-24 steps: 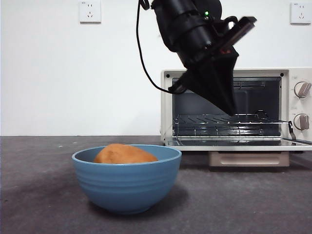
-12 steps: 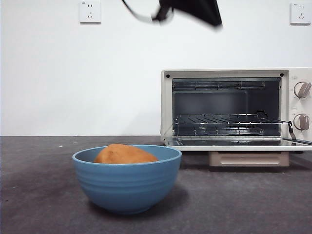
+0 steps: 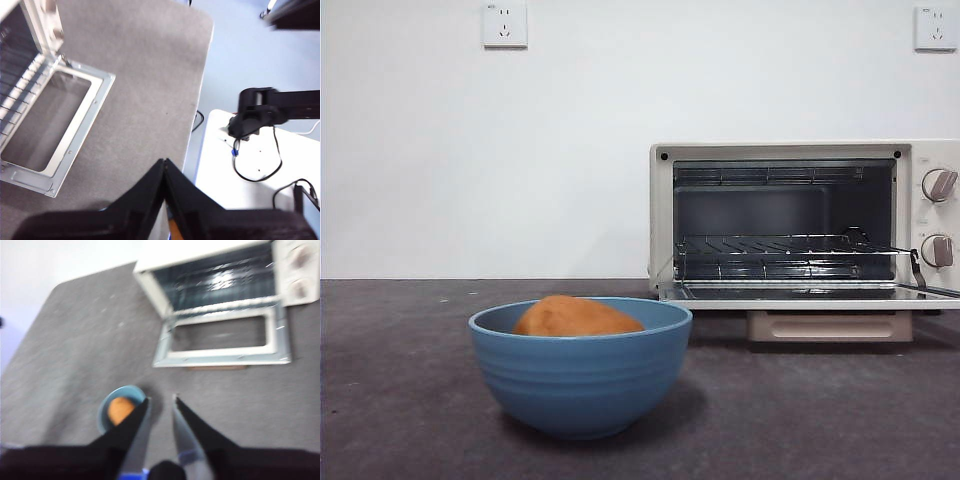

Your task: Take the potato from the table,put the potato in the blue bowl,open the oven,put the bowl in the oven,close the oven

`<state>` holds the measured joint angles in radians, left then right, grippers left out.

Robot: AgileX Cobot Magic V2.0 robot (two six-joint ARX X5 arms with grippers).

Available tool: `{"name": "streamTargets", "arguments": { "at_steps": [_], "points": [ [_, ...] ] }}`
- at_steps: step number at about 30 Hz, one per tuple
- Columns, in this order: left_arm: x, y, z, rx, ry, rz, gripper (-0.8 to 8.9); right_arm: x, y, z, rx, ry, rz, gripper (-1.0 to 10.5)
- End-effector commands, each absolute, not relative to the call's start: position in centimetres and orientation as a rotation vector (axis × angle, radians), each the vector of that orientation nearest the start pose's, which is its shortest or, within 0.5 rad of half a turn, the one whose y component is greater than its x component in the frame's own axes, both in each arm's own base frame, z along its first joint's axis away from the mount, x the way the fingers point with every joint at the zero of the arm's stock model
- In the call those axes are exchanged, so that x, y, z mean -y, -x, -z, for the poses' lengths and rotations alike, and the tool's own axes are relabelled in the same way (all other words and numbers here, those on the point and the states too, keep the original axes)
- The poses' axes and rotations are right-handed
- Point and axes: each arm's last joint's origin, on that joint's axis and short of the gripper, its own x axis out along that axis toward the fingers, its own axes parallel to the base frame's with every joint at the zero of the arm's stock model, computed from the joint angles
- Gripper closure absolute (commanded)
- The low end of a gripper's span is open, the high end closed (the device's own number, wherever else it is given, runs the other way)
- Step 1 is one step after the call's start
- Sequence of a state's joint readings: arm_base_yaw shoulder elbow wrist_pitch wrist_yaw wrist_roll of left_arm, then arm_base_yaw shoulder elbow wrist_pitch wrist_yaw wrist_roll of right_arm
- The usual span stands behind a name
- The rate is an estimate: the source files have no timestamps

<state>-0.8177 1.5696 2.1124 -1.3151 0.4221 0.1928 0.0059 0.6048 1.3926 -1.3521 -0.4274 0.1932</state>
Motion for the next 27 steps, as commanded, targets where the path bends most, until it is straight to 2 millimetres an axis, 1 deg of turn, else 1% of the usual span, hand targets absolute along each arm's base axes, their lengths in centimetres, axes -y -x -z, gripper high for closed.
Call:
{"name": "streamTargets", "arguments": {
  "at_steps": [1,3,6,12,14,18,21,24,27],
  "points": [
    [18.7,-15.5,-48.3,-0.675,-0.324,1.267,8.19,-1.4,-2.6,-42.0,-0.627,-0.337,-0.411,8.1],
    [17.4,-14.3,-48.1,-0.676,-0.319,1.267,8.19,-1.4,-3.7,-42.0,-0.65,-0.343,-0.412,8.1],
    [15.6,-12.6,-46.8,-0.707,-0.326,1.258,8.19,-1.4,-5.4,-41.9,-0.699,-0.358,-0.417,8.1],
    [12.9,-10.2,-42.4,-0.828,-0.328,1.238,8.19,-1.6,-8.4,-41.7,-0.764,-0.384,-0.472,8.1],
    [12.3,-9.6,-40.7,-0.853,-0.291,1.218,8.19,-1.7,-9.2,-41.6,-0.785,-0.383,-0.479,8.1],
    [11.2,-8.7,-37.9,-0.848,-0.207,1.166,8.19,-2.3,-10.3,-41.3,-0.825,-0.358,-0.506,8.1],
    [10.4,-8.3,-35.9,-0.845,-0.161,1.063,8.19,-3.1,-11.3,-41.0,-0.868,-0.319,-0.503,8.1],
    [9.8,-8.0,-34.2,-0.869,-0.109,0.929,8.19,-4.3,-12.3,-40.7,-0.9,-0.277,-0.509,8.1],
    [9.1,-7.7,-33.1,-0.882,-0.092,0.838,8.19,-6.3,-13.5,-40.3,-0.919,-0.229,-0.545,8.1]
  ]
}}
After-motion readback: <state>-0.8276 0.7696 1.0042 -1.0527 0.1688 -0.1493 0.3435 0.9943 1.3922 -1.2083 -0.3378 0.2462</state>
